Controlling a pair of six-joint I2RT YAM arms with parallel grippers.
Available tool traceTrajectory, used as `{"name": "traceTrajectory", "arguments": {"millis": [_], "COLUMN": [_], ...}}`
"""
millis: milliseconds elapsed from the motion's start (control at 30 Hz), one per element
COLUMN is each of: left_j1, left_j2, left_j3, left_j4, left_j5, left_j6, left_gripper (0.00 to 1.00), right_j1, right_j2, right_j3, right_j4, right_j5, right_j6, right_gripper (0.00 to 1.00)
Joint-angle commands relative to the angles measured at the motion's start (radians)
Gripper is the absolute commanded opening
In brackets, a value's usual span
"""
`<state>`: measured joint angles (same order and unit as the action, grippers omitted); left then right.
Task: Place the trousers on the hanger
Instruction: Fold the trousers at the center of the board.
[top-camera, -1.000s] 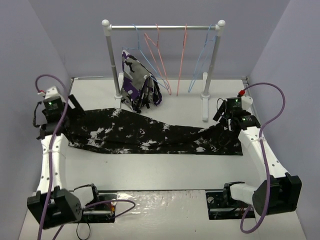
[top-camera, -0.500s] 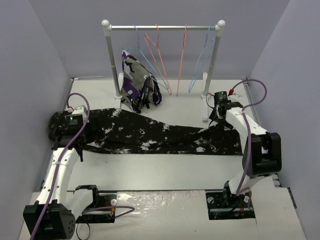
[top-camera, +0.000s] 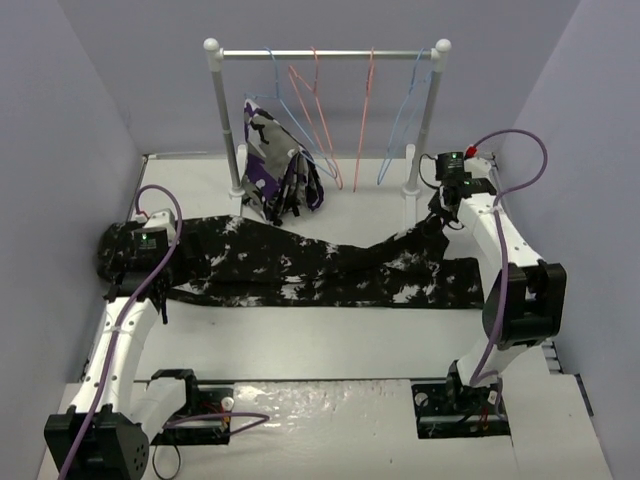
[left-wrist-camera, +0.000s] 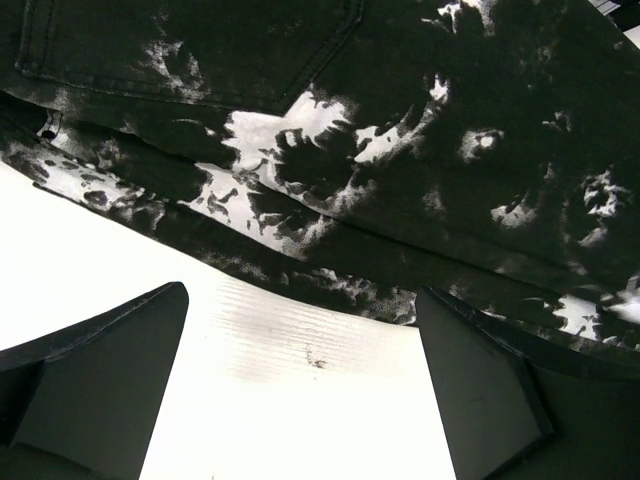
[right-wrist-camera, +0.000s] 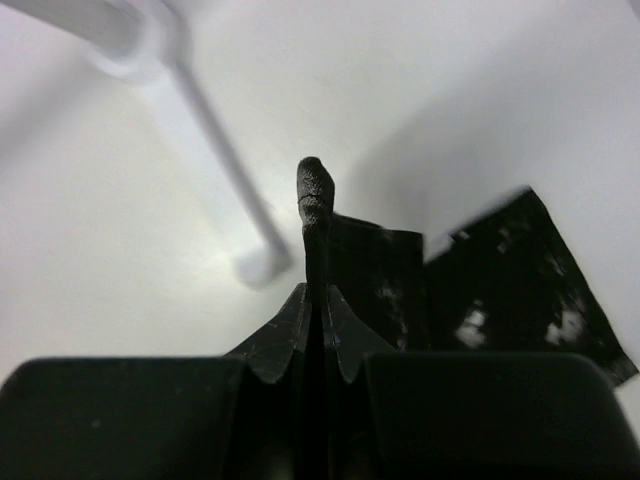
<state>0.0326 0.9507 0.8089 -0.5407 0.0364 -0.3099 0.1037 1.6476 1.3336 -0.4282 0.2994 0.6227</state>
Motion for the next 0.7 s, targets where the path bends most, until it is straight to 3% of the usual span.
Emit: {"name": "traceTrajectory", "arguments": {"millis": [0,100,267,467,533,667], "left_j1": [-0.007,-0.007,-0.008,-0.014,-0.017,-0.019], "left_j2": [-0.001,-0.001,0.01,0.02,0.025,0.028], "left_j3": [0.029,0.03,0.033,0.034,0.035,0.033], "left_j4": [0.042,0.039,0.038,0.04,0.039,0.041], "left_j5": [-0.009,-0.009,-0.006,0.007,0.011,0.016], "left_j6": [0.01,0.004,-0.001,-0.005,-0.006,-0.008], "left_gripper": [0.97,0.97,0.97,0.97,0.97,0.97], "right_j1": [-0.02,-0.083,-0.184,-0.193,-0.193,-0.194], "right_j2": [-0.149,-0.279,-0.516,-0.82,-0.93,-1.003], "right_j3": [0.219,0.121,-0.314,-0.81,-0.915,-0.992], "right_j4": [0.105,0.188,0.269,0.438,0.464,0.468], "right_j5": [-0.035,-0.098,-0.157,-0.202,-0.199,-0.172], "right_j6": [0.041,0.098,0.184,0.237,0.25,0.215], "right_gripper": [0.0,0.0,0.0,0.0,0.0,0.01]}}
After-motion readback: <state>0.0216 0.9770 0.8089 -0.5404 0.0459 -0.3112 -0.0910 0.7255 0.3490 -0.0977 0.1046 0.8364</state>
